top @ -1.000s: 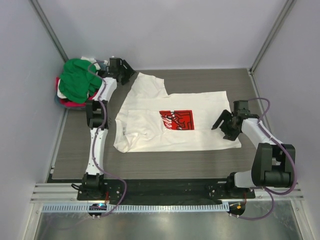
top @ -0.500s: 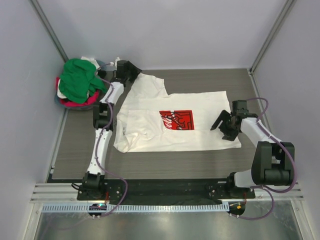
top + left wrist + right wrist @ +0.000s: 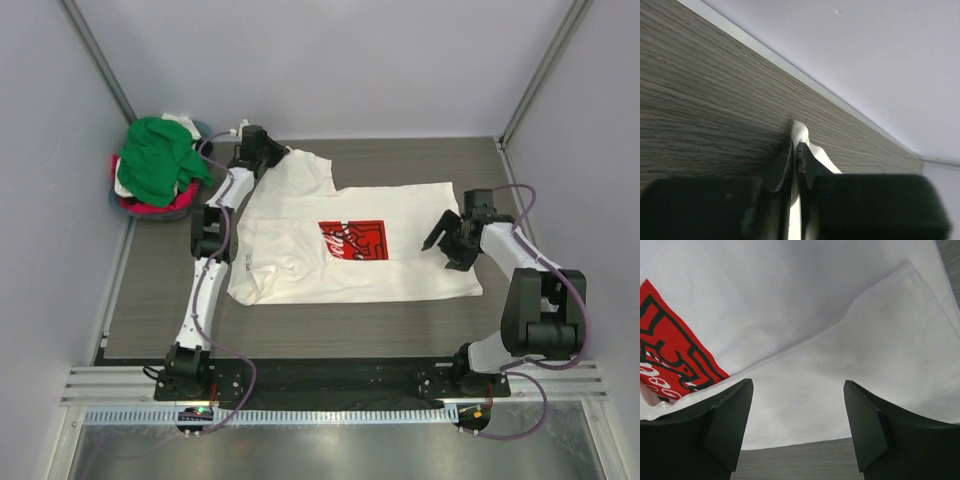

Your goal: Fold and stack the t-shirts

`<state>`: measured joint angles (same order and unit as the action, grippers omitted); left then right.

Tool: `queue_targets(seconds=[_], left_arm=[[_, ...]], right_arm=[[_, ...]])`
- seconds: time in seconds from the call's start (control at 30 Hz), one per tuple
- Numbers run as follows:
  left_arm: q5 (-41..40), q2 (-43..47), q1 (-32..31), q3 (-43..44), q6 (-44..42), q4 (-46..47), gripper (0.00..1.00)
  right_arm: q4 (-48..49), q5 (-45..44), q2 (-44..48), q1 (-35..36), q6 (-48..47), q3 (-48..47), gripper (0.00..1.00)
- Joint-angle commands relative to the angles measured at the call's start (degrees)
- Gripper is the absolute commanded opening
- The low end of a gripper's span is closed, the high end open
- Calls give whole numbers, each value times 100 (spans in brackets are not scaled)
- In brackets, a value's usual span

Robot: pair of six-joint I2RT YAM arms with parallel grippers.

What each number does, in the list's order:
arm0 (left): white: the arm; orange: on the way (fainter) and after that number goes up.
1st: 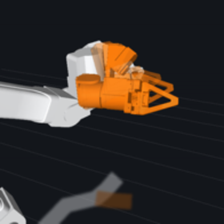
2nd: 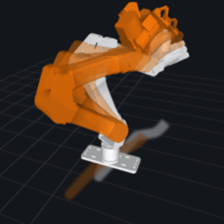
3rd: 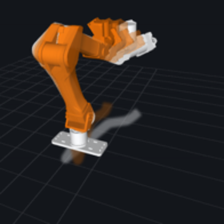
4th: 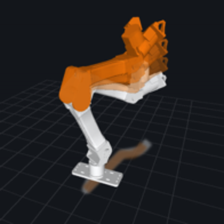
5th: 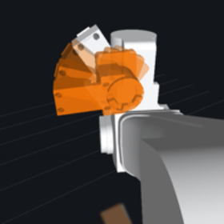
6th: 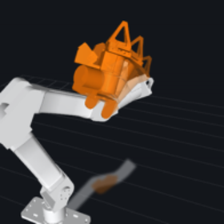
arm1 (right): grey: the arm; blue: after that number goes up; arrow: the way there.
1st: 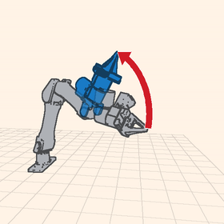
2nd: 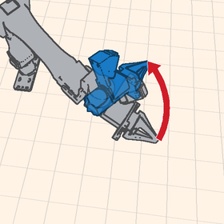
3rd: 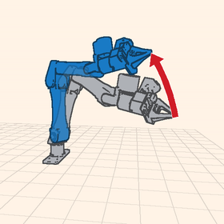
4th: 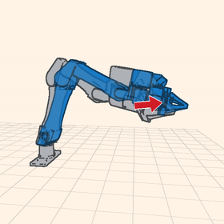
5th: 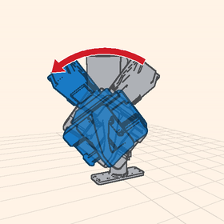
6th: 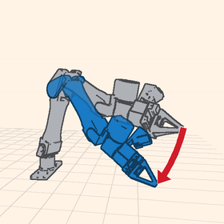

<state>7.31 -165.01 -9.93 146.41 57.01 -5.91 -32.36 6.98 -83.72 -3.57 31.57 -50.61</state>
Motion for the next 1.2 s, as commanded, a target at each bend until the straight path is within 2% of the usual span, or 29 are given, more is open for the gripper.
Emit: queue_targets(seconds=[0.0, 0.13, 0.23, 0.4, 0.53, 0.73, 0.93, 1.17], left_arm=[[130, -181, 70, -25, -59, -130, 0], [244, -146, 123, -200, 38, 151, 0], [358, -119, 158, -341, 73, 335, 0], [438, -137, 185, -350, 82, 398, 0], [438, -128, 176, -367, 91, 398, 0], [376, -137, 185, -350, 117, 336, 0], [368, -137, 185, -341, 117, 336, 0], [350, -146, 185, -341, 126, 328, 0]], right_arm=[[159, -171, -214, 23, 59, -598, 79], [265, -285, -1003, 15, 235, -1667, 79], [265, -819, -1452, -3, 113, -2546, 79], [195, -1690, -2708, -213, -125, -3779, 77], [64, -1692, -3693, -372, -204, -5086, 70], [10, -1586, -4898, -390, -406, -6354, 62], [2, -1305, -5452, -381, -520, -6857, 57], [98, -1296, -5278, -293, -477, -6331, 42]])
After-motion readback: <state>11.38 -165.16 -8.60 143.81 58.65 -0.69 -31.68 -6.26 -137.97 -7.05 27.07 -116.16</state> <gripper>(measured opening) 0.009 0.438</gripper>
